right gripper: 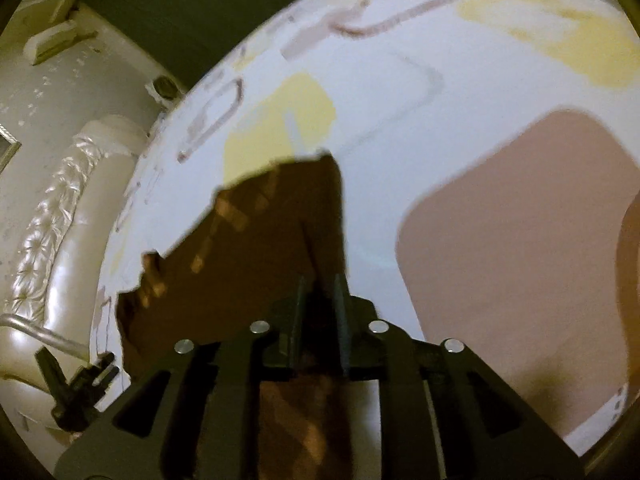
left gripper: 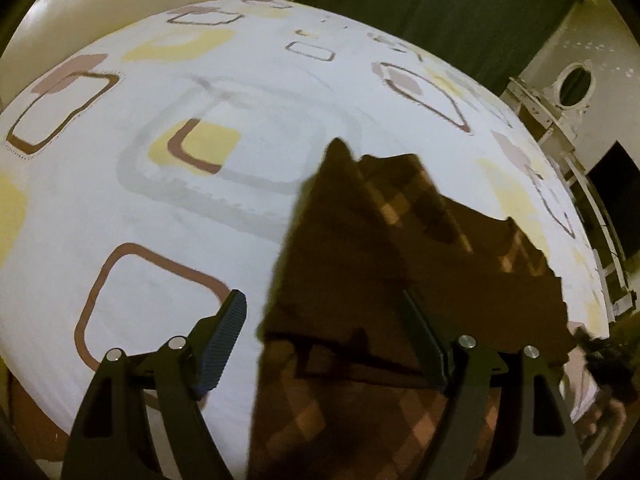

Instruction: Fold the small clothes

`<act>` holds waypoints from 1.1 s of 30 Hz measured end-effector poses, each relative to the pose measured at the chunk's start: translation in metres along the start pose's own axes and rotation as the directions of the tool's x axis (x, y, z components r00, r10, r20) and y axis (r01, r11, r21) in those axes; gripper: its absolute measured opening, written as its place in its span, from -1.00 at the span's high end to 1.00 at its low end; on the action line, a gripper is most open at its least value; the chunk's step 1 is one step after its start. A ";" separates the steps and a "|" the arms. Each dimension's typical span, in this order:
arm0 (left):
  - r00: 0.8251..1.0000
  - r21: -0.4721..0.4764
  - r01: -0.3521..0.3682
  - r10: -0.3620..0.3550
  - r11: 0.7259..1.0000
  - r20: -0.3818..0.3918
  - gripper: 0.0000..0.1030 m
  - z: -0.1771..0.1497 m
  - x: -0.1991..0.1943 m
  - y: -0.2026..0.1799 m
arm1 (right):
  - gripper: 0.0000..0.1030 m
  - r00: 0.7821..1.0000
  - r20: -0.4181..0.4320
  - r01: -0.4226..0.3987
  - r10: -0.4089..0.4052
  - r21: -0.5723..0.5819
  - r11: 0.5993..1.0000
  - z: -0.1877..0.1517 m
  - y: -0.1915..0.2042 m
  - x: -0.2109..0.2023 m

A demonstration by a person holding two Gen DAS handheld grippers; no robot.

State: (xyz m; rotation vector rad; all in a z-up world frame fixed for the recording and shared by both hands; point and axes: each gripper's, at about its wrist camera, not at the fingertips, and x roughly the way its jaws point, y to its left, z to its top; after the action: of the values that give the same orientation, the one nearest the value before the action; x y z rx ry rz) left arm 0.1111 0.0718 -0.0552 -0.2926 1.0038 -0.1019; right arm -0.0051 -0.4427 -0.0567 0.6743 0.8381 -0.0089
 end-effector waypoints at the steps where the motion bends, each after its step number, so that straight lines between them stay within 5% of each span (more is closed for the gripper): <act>1: 1.000 -0.009 -0.004 0.004 1.000 -0.011 -0.50 0.000 0.002 0.003 | 0.61 1.000 0.007 -0.021 0.021 -0.008 1.000 0.003 0.007 -0.002; 4: 0.999 -0.051 -0.017 0.014 0.999 -0.043 -0.50 -0.002 0.010 0.016 | 0.47 0.990 -0.028 -0.140 0.138 -0.076 0.987 0.014 0.045 0.004; 6: 0.998 -0.076 -0.027 0.023 0.997 -0.058 -0.50 -0.003 0.014 0.025 | 0.40 0.964 -0.118 -0.254 0.240 -0.129 0.958 0.017 0.081 0.024; 9: 0.997 -0.093 -0.020 0.014 0.995 -0.070 -0.50 -0.006 0.018 0.035 | 0.35 0.884 -0.296 -0.419 0.363 -0.153 0.895 0.016 0.134 0.071; 14: 0.998 -0.081 -0.021 0.017 0.996 -0.059 -0.50 -0.006 0.016 0.040 | 0.35 0.813 -0.499 -0.483 0.301 -0.288 0.827 -0.001 0.213 0.148; 21: 0.998 -0.102 0.001 -0.007 0.995 -0.057 -0.51 -0.006 0.015 0.045 | 0.35 0.738 -0.645 -0.526 0.200 -0.362 0.770 -0.037 0.279 0.227; 27: 0.999 -0.097 0.007 -0.012 0.995 -0.052 -0.56 -0.006 0.017 0.047 | 0.36 0.714 -0.696 -0.534 0.082 -0.465 0.706 -0.058 0.300 0.245; 29: 0.999 -0.087 0.001 -0.005 0.996 -0.049 -0.57 -0.006 0.017 0.045 | 0.54 0.710 -0.702 -0.546 0.054 -0.501 0.672 -0.062 0.303 0.240; 30: 0.999 -0.083 -0.002 -0.002 0.997 -0.046 -0.58 -0.007 0.018 0.044 | 0.81 0.714 -0.700 -0.544 0.022 -0.536 0.645 -0.067 0.304 0.238; 33: 0.999 -0.078 -0.009 0.005 0.997 -0.041 -0.60 -0.007 0.018 0.042 | 0.94 0.734 -0.679 -0.533 -0.015 -0.590 0.606 -0.074 0.306 0.232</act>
State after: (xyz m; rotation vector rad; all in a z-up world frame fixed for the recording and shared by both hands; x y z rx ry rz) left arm 0.1129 0.1067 -0.0856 -0.3597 1.0508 -0.0626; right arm 0.1835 -0.1013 -0.0840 -0.0571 1.2554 0.8887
